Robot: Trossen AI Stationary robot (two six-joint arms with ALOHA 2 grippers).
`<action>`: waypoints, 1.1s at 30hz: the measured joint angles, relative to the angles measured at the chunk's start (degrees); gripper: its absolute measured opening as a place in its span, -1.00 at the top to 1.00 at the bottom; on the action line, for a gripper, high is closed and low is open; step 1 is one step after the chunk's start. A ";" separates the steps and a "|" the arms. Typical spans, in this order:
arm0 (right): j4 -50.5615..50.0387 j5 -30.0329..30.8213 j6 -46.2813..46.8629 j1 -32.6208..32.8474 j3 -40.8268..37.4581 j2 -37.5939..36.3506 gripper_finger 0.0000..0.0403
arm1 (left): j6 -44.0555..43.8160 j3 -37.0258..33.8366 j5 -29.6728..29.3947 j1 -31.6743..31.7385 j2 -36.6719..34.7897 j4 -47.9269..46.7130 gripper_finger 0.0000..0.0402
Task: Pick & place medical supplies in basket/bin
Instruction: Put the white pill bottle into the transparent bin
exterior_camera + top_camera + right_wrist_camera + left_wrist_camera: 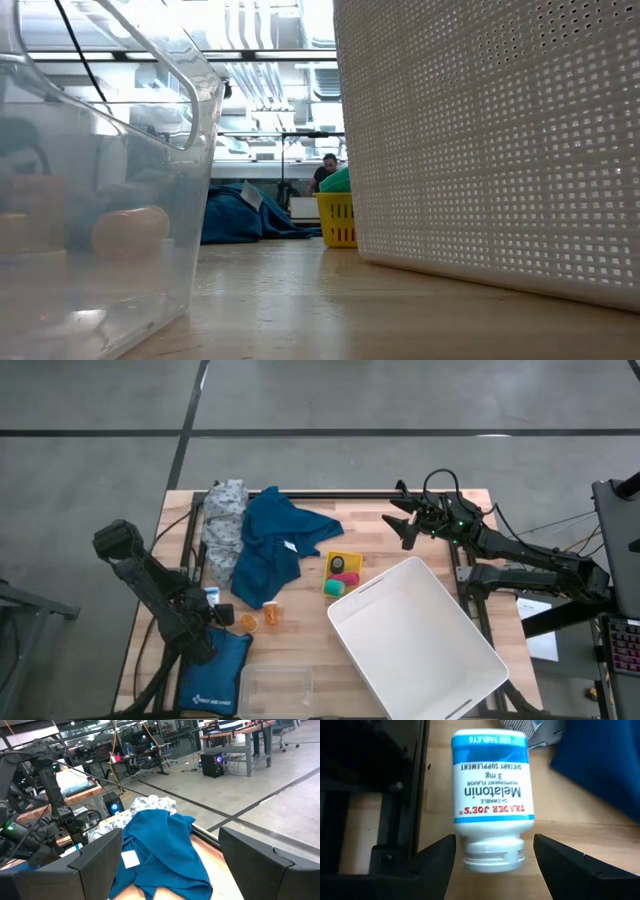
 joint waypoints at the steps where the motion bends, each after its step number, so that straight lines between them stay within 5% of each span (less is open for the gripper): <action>1: 0.00 0.00 0.00 0.01 0.00 0.00 -0.61 | -0.21 -0.42 0.18 0.00 0.00 0.84 -0.36; 11: 0.00 0.00 0.00 0.01 -0.01 -0.02 -0.61 | -0.18 -3.75 0.39 0.02 -0.09 5.89 -0.33; 24: 0.00 0.00 0.00 0.01 -0.02 -0.02 -0.61 | 0.70 -3.69 1.30 -0.02 -0.04 5.92 0.08; 33: 0.00 0.00 0.00 0.02 -0.02 -0.02 -0.61 | 0.46 -1.41 0.23 0.04 -0.16 6.55 0.03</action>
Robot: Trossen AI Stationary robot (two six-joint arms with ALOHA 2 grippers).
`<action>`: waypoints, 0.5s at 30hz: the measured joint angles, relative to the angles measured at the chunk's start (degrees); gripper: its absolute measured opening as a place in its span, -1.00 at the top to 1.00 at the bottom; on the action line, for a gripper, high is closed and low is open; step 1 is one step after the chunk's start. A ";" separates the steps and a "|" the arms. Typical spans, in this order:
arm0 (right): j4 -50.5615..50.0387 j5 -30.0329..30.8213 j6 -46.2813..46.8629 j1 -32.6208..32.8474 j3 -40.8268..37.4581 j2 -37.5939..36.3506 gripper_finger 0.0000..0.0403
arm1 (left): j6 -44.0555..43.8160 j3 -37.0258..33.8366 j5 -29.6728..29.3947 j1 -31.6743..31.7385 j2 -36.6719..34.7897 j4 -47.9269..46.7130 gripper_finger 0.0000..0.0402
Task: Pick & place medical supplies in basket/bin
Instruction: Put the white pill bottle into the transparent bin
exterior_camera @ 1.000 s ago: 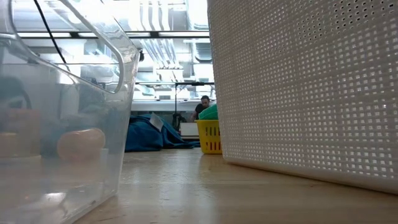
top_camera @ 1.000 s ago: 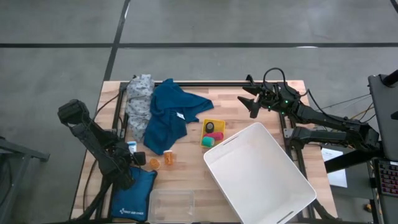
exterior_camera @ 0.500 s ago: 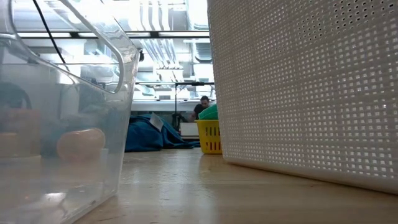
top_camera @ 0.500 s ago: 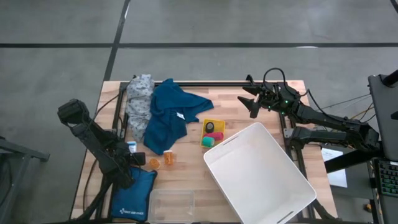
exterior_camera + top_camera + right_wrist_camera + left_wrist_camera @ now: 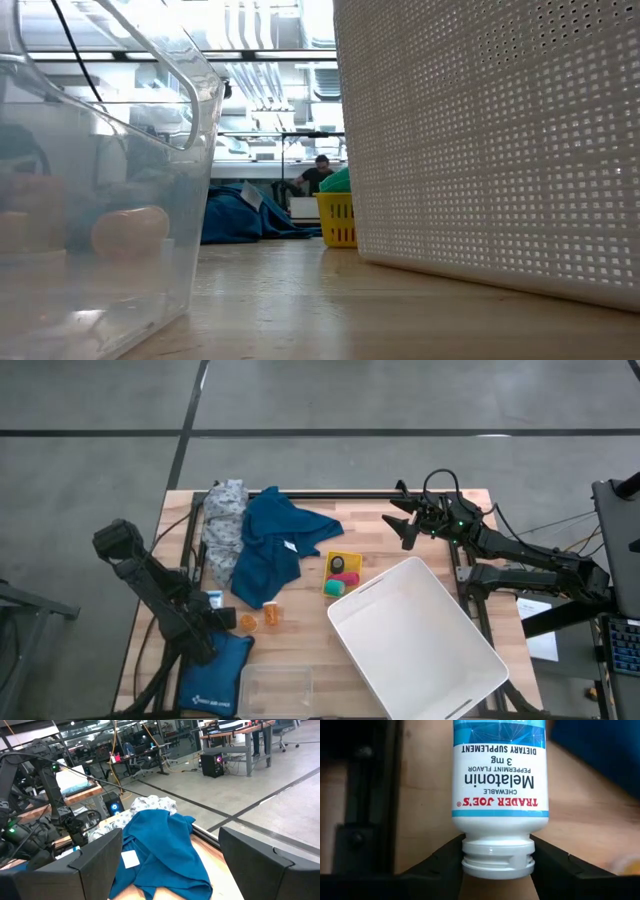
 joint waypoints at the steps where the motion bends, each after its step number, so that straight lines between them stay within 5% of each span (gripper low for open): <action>1: 0.00 0.00 0.00 -0.02 0.00 0.00 -0.61 | 0.00 0.30 -0.08 0.00 -0.32 -0.17 0.03; 15: -0.01 0.00 0.00 -0.01 0.00 -0.04 -0.61 | 0.50 1.17 -0.52 -0.02 -13.68 -4.18 0.05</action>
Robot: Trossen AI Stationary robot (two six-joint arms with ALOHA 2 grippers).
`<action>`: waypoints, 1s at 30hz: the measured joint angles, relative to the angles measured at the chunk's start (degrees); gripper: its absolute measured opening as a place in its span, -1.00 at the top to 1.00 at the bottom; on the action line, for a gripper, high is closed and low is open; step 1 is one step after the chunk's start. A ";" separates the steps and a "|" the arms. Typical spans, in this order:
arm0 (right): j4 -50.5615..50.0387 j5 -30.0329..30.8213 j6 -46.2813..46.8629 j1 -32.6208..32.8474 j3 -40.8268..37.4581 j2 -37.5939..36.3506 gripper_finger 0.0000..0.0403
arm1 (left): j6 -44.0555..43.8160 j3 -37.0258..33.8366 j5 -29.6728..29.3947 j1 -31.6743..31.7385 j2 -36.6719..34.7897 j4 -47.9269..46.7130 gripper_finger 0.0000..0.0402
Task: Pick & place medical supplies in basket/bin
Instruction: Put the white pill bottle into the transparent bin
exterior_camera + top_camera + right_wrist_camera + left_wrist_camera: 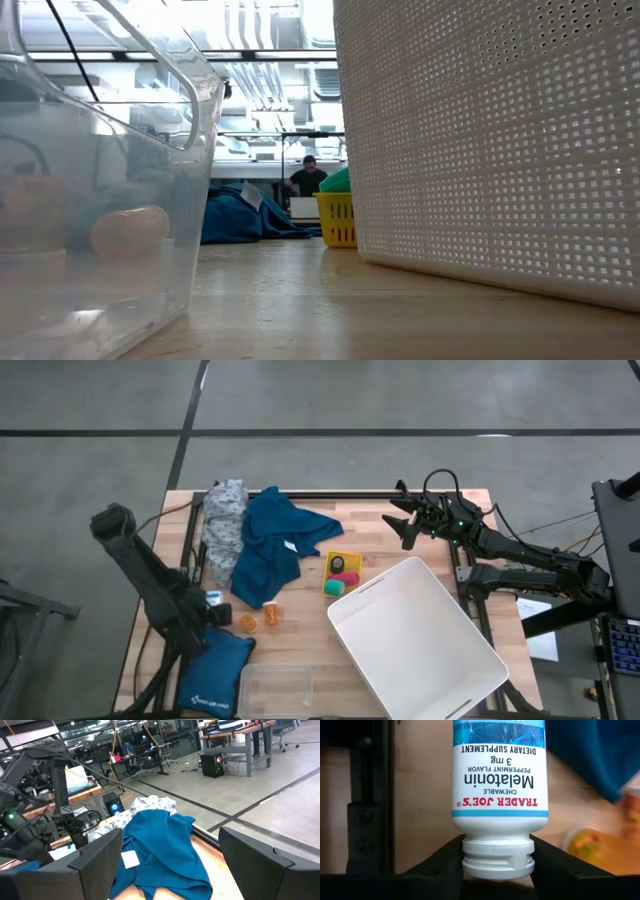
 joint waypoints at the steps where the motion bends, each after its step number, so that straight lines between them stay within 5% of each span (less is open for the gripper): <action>1: 0.01 0.00 0.00 -0.01 0.00 0.00 -0.61 | 0.00 0.01 -0.02 0.01 -1.64 -0.05 0.05; 16: 0.00 0.00 0.00 0.00 0.00 0.00 -0.61 | 0.63 5.29 -0.20 0.17 -25.99 -0.87 0.04; 30: 0.01 0.00 0.00 0.01 0.00 0.00 -0.61 | 3.24 18.90 -1.04 0.47 -27.37 5.33 0.04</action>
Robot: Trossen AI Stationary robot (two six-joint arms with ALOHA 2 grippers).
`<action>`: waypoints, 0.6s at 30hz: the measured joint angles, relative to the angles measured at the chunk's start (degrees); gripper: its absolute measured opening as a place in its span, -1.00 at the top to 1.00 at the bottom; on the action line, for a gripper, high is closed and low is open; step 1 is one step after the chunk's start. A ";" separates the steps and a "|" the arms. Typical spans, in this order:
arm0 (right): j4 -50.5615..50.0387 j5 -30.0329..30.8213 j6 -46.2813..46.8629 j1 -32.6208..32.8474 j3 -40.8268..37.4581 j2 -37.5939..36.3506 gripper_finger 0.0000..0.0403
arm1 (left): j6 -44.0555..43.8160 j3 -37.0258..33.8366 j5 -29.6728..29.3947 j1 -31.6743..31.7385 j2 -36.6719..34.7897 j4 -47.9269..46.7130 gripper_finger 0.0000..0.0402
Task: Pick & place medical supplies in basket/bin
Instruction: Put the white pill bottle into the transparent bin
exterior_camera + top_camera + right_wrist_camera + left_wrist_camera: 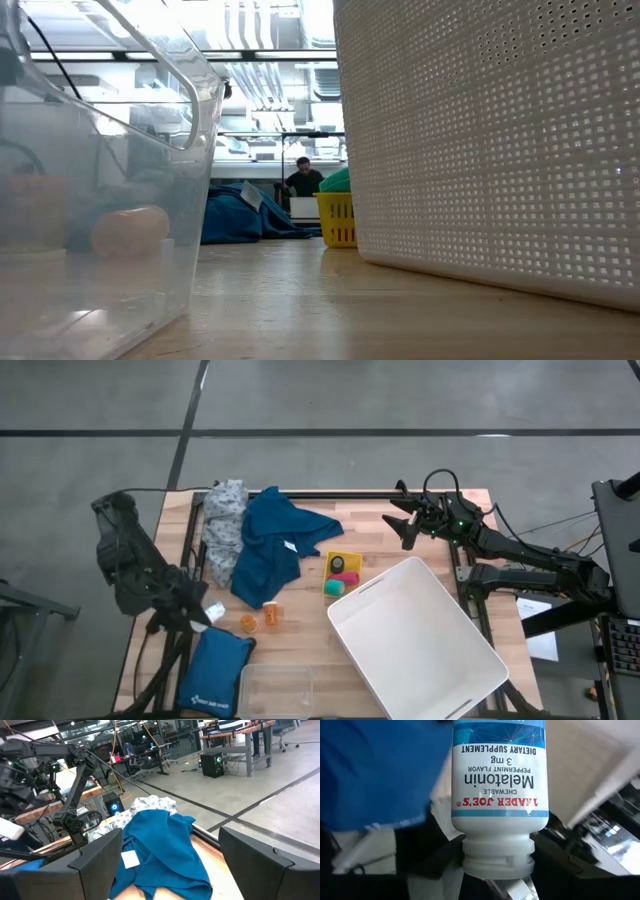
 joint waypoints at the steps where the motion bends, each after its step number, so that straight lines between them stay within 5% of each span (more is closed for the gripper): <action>1: 0.00 0.00 0.00 -0.01 0.00 0.00 -0.61 | 0.02 0.75 -0.01 0.07 0.45 0.63 0.04; 18: 0.00 0.00 0.00 0.00 0.00 0.07 -0.61 | -0.26 2.64 2.75 3.57 15.91 24.10 0.03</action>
